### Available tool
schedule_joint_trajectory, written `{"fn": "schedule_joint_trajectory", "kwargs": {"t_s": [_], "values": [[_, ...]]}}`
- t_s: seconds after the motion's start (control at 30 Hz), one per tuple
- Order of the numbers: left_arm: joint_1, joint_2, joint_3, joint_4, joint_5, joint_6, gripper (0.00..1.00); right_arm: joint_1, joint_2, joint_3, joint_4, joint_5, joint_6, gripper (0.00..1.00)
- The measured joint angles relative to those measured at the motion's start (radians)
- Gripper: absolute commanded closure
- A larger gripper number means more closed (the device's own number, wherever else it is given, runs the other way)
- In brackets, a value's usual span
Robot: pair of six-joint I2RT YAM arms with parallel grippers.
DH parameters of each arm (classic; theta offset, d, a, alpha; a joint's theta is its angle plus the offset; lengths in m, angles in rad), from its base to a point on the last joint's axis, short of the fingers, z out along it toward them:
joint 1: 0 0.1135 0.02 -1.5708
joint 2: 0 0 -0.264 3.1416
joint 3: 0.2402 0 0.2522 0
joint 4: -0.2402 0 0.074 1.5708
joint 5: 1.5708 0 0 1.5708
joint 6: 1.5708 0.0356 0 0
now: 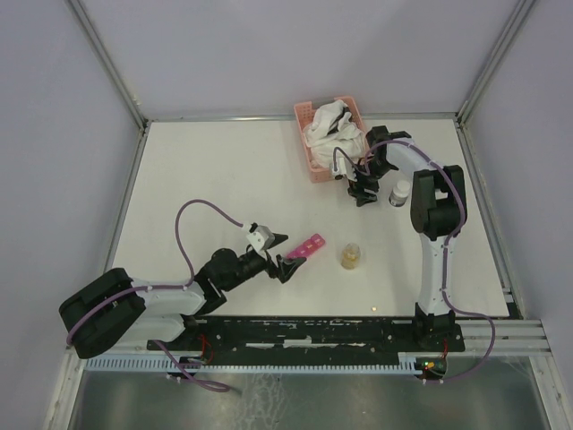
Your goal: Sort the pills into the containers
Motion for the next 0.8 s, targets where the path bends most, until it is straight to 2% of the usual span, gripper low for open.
{"fn": "schedule_joint_trajectory", "kwargs": {"t_s": [0.17,0.43,0.57,0.7,0.8], "values": [[0.000,0.000,0.000,0.005,0.013,-0.029,0.11,0.002,0.005,0.005,-0.008,-0.003,0.005,0.34],[0.000,0.002,-0.002,0.035,0.021,-0.050,0.11,0.004,0.005,0.005,-0.005,-0.006,0.015,0.31],[0.000,0.010,-0.002,0.045,0.024,-0.051,0.12,0.005,0.005,0.005,-0.002,-0.007,0.021,0.40],[0.000,0.027,-0.002,0.056,0.042,-0.051,0.13,0.008,0.007,0.006,0.001,-0.014,0.028,0.59],[-0.001,0.057,-0.002,0.100,0.061,-0.050,0.14,0.010,0.007,0.006,0.000,-0.020,0.030,0.68]]}}
